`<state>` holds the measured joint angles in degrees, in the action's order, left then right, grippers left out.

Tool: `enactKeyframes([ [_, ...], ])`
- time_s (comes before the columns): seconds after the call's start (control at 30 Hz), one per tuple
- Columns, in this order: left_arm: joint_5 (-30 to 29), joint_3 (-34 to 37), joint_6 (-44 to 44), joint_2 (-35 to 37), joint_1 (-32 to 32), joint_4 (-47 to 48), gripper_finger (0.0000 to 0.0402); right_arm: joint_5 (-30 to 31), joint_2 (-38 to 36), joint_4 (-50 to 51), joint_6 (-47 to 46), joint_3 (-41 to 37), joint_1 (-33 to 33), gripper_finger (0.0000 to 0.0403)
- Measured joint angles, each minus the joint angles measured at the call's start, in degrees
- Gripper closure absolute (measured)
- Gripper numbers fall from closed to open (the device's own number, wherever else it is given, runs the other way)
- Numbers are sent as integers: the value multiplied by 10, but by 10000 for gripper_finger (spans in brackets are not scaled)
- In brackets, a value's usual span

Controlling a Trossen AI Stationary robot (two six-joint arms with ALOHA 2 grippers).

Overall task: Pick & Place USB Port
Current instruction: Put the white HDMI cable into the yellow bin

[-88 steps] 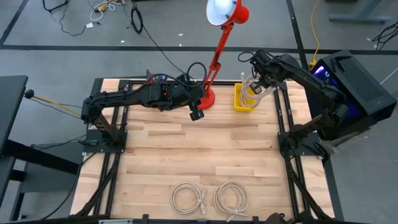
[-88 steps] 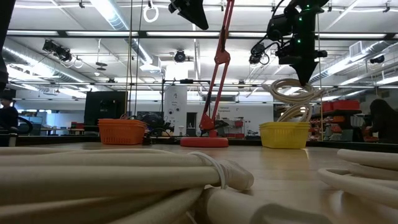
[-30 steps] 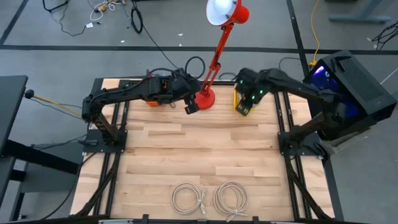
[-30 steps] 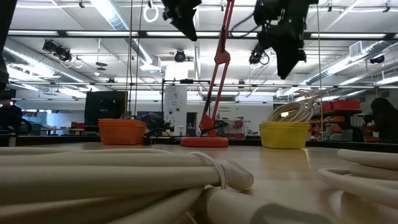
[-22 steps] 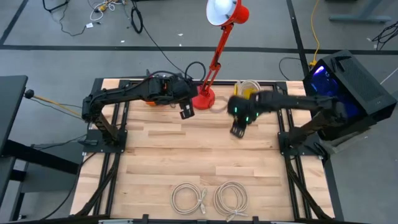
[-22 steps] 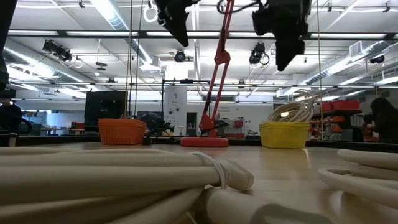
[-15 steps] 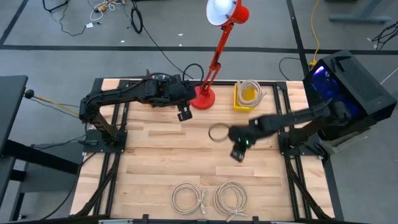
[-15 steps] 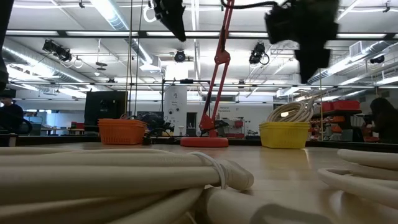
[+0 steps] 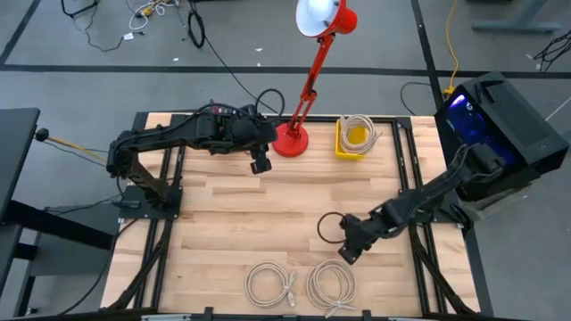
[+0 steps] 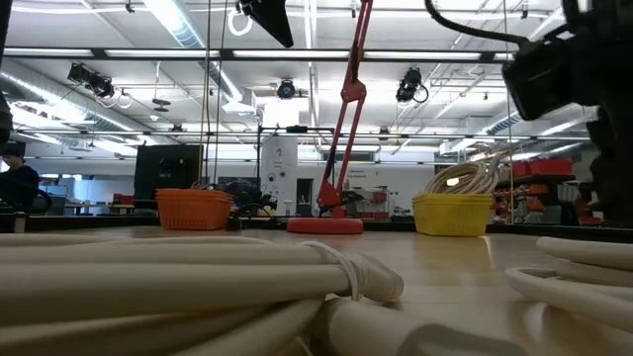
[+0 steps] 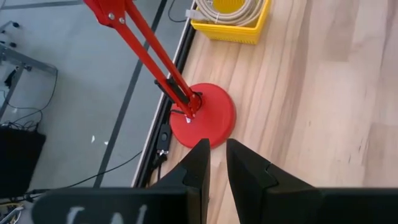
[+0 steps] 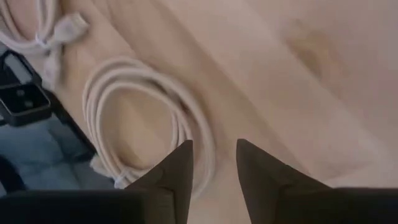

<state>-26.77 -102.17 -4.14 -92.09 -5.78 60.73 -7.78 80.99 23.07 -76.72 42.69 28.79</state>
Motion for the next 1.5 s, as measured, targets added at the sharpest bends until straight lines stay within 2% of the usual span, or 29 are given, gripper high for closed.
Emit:
enactKeyframes([
  [0.27,5,0,-13,0,0,0,344,-15,20,-36,-32,-27,44,282],
  [0.4,5,0,-13,0,0,0,344,-24,49,-55,-28,-29,47,282],
  [0.7,5,1,-14,0,0,0,344,-65,137,-199,-21,-28,46,282],
  [0.97,12,1,-15,0,0,3,344,-65,152,-230,-24,-28,46,283],
  [1.03,12,1,-15,0,0,5,344,-56,152,-220,-29,-27,47,300],
  [1.13,12,1,-15,0,0,5,344,-55,153,-188,-34,-26,45,375],
  [1.17,12,1,-15,0,0,5,344,-54,153,-180,-38,-26,44,385],
  [1.37,12,1,-15,0,0,5,344,-58,145,-175,-28,-26,16,397],
  [1.5,12,1,-15,0,0,4,344,4,105,-99,12,-23,-21,399],
])
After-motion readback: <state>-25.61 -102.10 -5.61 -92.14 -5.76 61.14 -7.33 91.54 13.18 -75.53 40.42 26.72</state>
